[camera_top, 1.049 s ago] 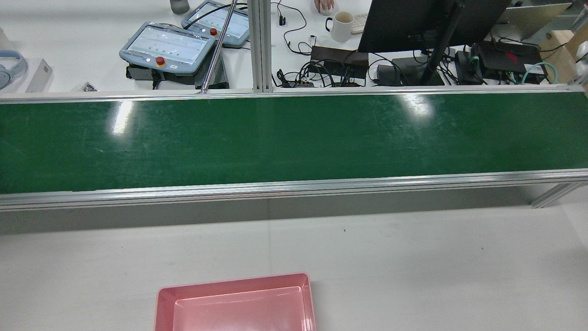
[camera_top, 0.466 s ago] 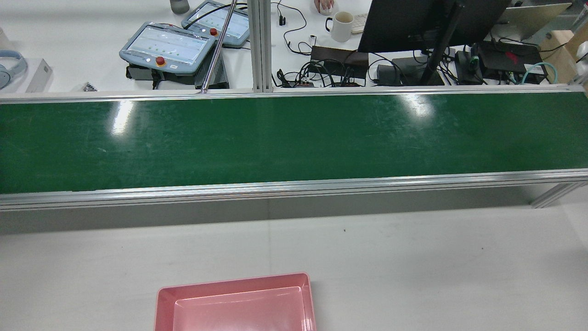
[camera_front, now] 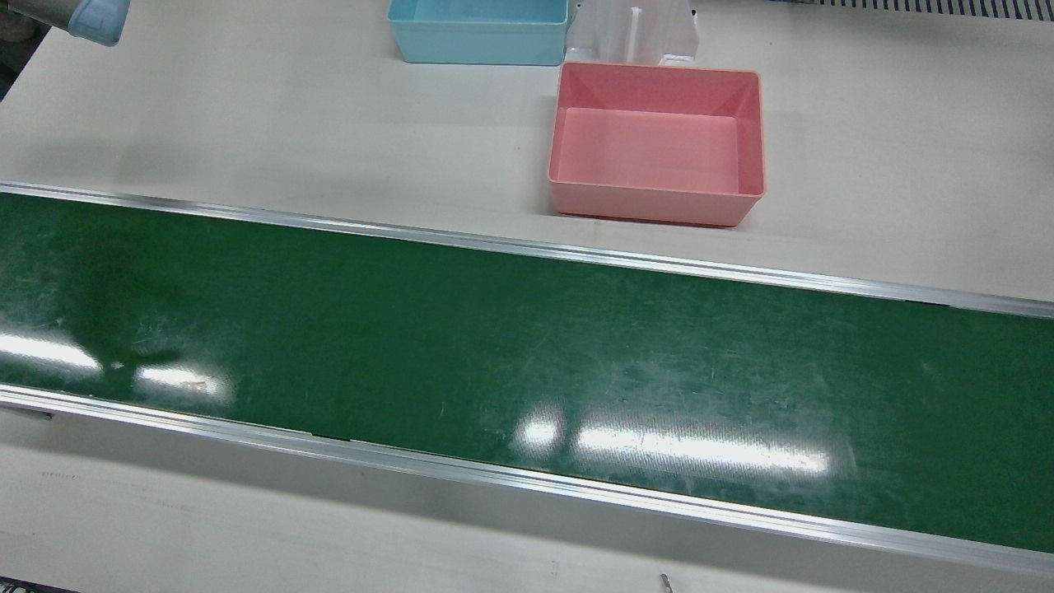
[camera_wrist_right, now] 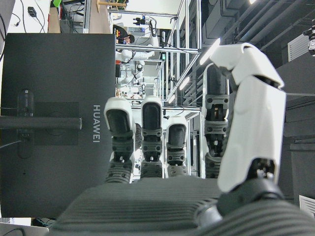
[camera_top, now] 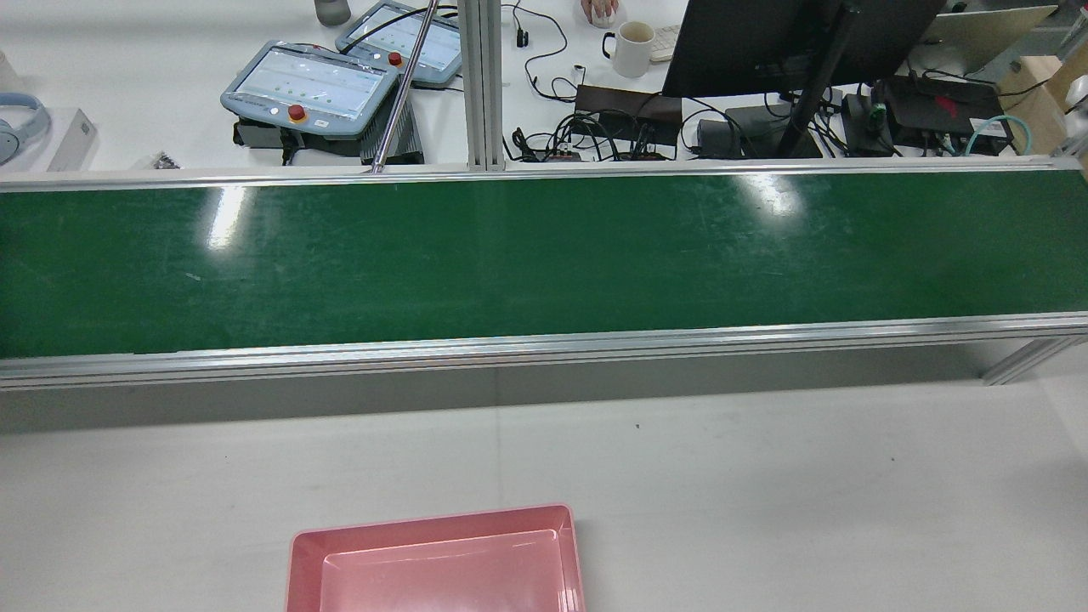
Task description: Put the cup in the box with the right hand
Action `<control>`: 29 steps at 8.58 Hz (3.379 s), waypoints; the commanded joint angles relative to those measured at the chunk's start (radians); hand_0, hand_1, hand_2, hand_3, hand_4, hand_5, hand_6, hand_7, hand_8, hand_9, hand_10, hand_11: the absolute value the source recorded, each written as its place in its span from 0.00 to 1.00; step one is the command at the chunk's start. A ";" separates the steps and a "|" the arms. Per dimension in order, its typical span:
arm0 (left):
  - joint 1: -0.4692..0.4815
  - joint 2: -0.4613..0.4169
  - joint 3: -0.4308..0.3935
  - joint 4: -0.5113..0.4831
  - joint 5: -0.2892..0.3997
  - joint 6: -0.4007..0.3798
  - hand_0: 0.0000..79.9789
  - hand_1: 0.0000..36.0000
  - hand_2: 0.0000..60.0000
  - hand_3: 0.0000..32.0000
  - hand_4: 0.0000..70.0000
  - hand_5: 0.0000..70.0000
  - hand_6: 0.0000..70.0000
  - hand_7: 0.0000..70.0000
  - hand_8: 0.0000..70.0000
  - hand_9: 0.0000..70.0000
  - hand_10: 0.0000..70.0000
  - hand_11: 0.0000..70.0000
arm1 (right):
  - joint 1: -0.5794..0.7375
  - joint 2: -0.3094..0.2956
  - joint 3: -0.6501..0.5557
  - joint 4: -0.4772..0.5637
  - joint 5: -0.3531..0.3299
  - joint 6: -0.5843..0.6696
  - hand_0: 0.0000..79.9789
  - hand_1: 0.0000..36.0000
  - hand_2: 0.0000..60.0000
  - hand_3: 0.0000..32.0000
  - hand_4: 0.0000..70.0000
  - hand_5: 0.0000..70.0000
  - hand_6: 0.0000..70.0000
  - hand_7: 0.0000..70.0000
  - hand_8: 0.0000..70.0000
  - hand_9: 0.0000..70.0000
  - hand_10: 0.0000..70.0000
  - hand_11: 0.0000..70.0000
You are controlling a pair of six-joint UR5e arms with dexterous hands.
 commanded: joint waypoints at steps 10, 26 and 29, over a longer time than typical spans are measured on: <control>0.001 0.000 0.001 -0.002 0.000 0.000 0.00 0.00 0.00 0.00 0.00 0.00 0.00 0.00 0.00 0.00 0.00 0.00 | 0.000 0.000 -0.001 0.000 -0.001 -0.002 0.70 0.65 0.52 0.00 0.83 0.17 0.30 1.00 0.52 0.76 0.61 0.87; 0.001 0.000 0.001 0.000 0.000 0.000 0.00 0.00 0.00 0.00 0.00 0.00 0.00 0.00 0.00 0.00 0.00 0.00 | 0.000 0.000 -0.003 0.000 0.000 -0.002 0.70 0.64 0.52 0.00 0.85 0.17 0.31 1.00 0.53 0.77 0.63 0.89; 0.001 0.000 0.001 0.000 0.000 0.000 0.00 0.00 0.00 0.00 0.00 0.00 0.00 0.00 0.00 0.00 0.00 0.00 | 0.000 0.000 -0.003 0.000 -0.001 -0.002 0.70 0.65 0.52 0.00 0.85 0.17 0.31 1.00 0.53 0.78 0.63 0.89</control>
